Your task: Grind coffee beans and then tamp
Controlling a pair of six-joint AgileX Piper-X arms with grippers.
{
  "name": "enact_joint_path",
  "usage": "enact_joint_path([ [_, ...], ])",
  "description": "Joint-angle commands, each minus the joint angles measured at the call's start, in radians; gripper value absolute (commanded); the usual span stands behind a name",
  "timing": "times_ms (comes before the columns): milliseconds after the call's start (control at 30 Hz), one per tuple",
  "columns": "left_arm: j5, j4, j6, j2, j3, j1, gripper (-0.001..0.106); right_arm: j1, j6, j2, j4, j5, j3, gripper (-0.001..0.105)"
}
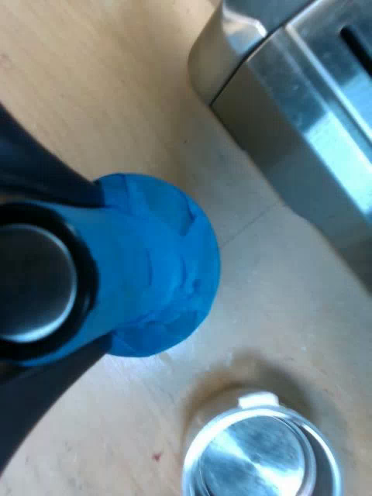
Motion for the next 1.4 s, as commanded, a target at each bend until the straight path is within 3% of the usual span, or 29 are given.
enact_joint_path([
  [33,-0.016,0.037,-0.001,-0.088,-0.002,0.0,0.0,0.002,0.0,-0.003,-0.014,0.001,-0.002,0.072],
  [400,-0.009,0.17,-0.001,-0.286,-0.002,0.0,0.0,0.002,0.0,-0.003,-0.012,0.001,-0.002,0.072],
  [533,0.061,0.21,-0.022,-0.339,-0.002,0.0,0.0,0.002,0.0,-0.011,-0.012,0.001,-0.002,0.072],
  [967,0.094,0.223,-0.032,-0.346,-0.002,-0.007,0.0,0.002,0.03,-0.118,0.177,0.051,0.004,0.072],
  [1233,0.094,0.223,-0.032,-0.346,-0.002,-0.007,0.0,0.002,0.126,-0.255,0.158,0.128,0.139,0.072],
  [1400,0.094,0.219,-0.032,-0.346,-0.002,-0.02,0.0,0.002,0.09,-0.286,0.093,0.135,0.192,0.072],
])
